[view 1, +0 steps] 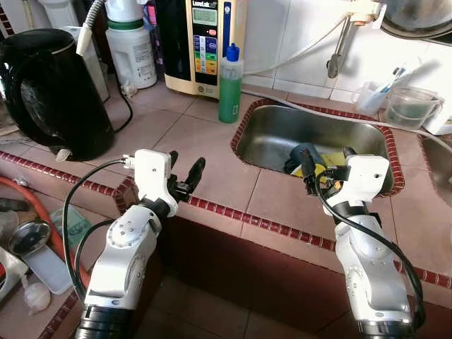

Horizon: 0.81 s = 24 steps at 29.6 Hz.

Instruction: Kitchen organization

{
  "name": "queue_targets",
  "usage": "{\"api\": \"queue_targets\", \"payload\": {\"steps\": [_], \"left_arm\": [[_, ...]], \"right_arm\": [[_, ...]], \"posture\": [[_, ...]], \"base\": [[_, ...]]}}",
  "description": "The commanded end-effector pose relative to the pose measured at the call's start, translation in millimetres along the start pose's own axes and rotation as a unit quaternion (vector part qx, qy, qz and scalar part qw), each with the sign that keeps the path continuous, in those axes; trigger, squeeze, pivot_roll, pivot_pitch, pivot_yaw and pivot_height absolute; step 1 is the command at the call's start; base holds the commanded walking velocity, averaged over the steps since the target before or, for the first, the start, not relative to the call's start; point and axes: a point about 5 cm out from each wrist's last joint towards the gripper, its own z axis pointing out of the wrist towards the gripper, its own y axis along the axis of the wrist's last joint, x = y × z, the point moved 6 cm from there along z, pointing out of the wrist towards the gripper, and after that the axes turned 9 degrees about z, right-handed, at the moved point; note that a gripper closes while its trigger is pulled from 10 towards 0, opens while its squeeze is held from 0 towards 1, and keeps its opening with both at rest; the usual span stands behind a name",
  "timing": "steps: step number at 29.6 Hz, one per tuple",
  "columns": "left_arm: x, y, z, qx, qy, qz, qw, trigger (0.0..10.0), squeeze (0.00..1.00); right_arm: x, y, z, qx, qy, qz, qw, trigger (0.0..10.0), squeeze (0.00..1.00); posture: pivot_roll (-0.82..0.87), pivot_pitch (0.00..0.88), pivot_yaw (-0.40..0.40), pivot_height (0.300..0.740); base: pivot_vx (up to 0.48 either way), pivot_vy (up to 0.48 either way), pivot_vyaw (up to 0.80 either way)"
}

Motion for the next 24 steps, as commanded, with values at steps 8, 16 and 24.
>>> {"api": "queue_targets", "payload": {"steps": [8,16,24], "left_arm": [[-1.5,3.8,0.4,-0.006,-0.008,0.002,1.0,10.0,0.0],[-2.2,3.8,0.0,-0.005,-0.011,0.001,1.0,10.0,0.0],[-3.6,3.1,-0.2,-0.004,-0.014,0.002,1.0,10.0,0.0]], "right_arm": [[0.8,5.7,1.0,-0.008,0.003,-0.001,1.0,10.0,0.0],[0.5,5.6,0.0,-0.008,0.001,-0.001,1.0,10.0,0.0],[1.0,4.7,-1.0,-0.007,0.001,0.0,1.0,10.0,0.0]], "posture": [[-0.13,0.003,0.0,0.74],[-0.14,0.004,0.002,0.74],[-0.14,0.004,0.004,0.74]], "base": [[0.0,-0.404,0.0],[0.0,-0.428,0.0],[0.0,-0.425,0.0]]}}
